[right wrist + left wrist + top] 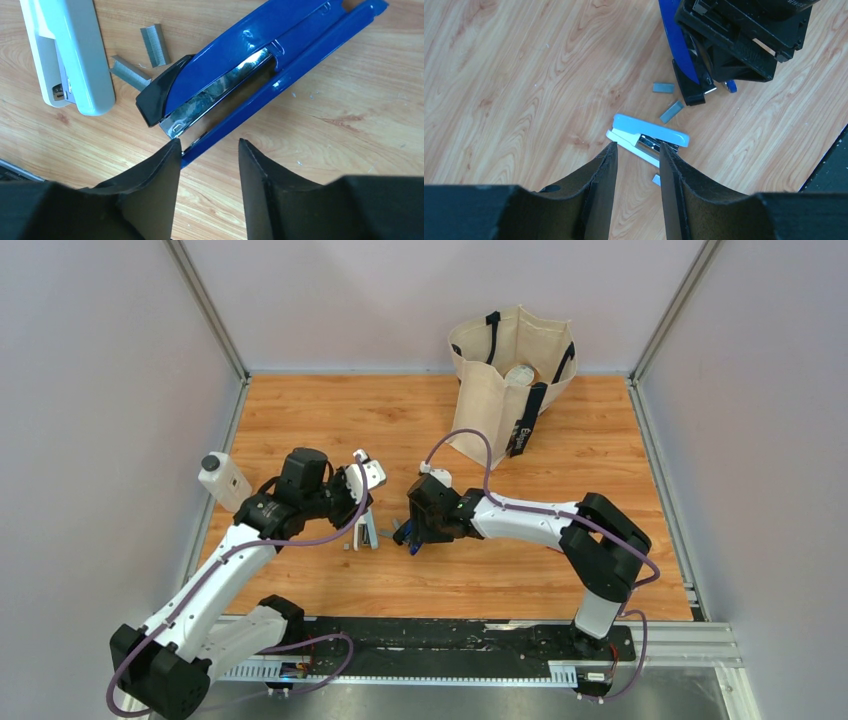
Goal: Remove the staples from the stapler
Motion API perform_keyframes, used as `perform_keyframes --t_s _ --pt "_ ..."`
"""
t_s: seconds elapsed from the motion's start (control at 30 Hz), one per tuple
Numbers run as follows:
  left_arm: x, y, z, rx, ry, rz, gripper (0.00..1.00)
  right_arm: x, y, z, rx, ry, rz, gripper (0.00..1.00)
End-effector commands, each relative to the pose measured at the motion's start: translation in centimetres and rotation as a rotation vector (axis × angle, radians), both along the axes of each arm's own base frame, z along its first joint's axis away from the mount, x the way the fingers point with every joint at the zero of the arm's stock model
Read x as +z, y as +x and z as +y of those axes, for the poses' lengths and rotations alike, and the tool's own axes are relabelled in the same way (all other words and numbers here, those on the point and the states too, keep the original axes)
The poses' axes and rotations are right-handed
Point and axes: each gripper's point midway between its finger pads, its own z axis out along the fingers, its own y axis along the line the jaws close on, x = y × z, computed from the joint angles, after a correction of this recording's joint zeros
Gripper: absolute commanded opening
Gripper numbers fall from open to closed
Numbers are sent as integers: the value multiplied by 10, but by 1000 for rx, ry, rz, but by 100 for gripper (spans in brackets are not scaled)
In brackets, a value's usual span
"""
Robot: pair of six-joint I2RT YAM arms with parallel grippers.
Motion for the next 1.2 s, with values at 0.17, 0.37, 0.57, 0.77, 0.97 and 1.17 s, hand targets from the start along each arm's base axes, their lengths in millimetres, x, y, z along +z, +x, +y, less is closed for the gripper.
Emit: perform_keyframes --t_s 0.17,0.37,0.57,0.77,0.97,1.17 --pt "2 -2 2 -11 0 -24 45 -4 16 -18 -47 -87 -44 21" --pt "3 -4 4 -13 4 -27 45 -8 36 -57 -66 -204 -77 8" --pt "4 -4 2 -15 -3 -26 45 -11 63 -62 -42 -240 -93 4" --pt "4 -3 3 -11 3 -25 45 -13 96 -32 39 -281 -116 2" --pt "1 -3 1 -11 -2 -8 45 -10 109 -8 68 -254 -108 27" --pt "0 -1 -3 -13 -15 9 45 26 115 -35 -29 -146 -123 76"
